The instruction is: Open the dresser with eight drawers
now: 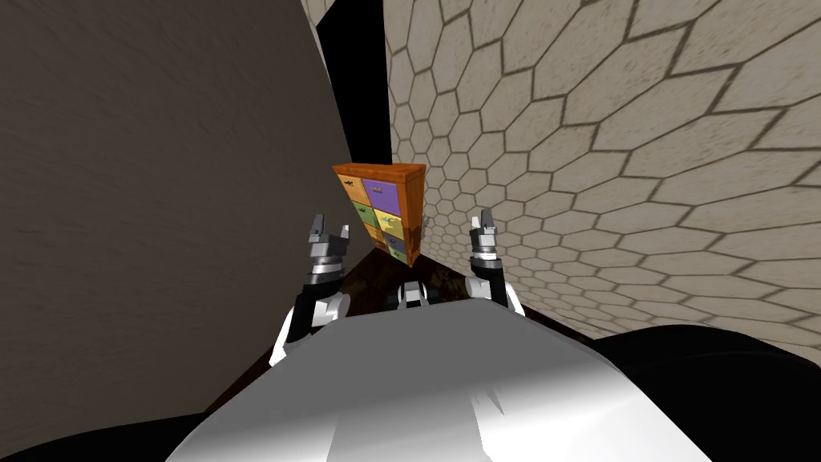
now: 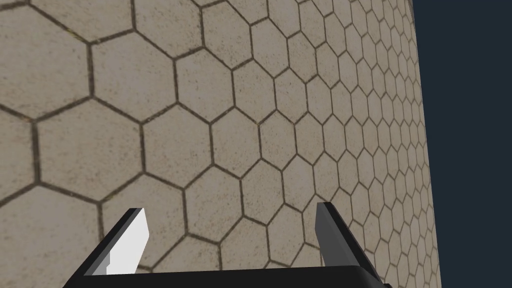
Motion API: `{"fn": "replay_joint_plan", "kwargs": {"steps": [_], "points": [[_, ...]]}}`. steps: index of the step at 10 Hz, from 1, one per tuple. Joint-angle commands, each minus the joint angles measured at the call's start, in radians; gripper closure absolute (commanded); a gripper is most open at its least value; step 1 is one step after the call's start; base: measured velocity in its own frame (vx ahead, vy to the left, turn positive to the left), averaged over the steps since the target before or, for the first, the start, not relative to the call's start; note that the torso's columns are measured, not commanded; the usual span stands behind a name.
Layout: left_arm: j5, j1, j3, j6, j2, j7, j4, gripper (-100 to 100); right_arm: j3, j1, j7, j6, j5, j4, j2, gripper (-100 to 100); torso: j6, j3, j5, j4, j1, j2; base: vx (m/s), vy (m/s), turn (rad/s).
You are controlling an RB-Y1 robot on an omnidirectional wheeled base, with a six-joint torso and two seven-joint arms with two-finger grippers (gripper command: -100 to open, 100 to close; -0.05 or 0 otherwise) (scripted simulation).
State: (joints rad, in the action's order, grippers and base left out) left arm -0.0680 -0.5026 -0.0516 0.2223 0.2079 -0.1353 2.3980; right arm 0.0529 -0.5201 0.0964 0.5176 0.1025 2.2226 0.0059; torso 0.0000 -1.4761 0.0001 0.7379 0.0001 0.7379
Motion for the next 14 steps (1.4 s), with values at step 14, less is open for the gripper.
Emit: {"fn": "replay_joint_plan", "kwargs": {"steps": [14], "points": [[0.003,0.030,0.012,-0.314,0.231,-0.071,0.067,-100,0.000,0.000,0.000,0.000,0.000,0.000,0.000,0,0.000,0.000,0.000,0.000,-0.001,0.000,0.093,0.024,-0.091]]}}
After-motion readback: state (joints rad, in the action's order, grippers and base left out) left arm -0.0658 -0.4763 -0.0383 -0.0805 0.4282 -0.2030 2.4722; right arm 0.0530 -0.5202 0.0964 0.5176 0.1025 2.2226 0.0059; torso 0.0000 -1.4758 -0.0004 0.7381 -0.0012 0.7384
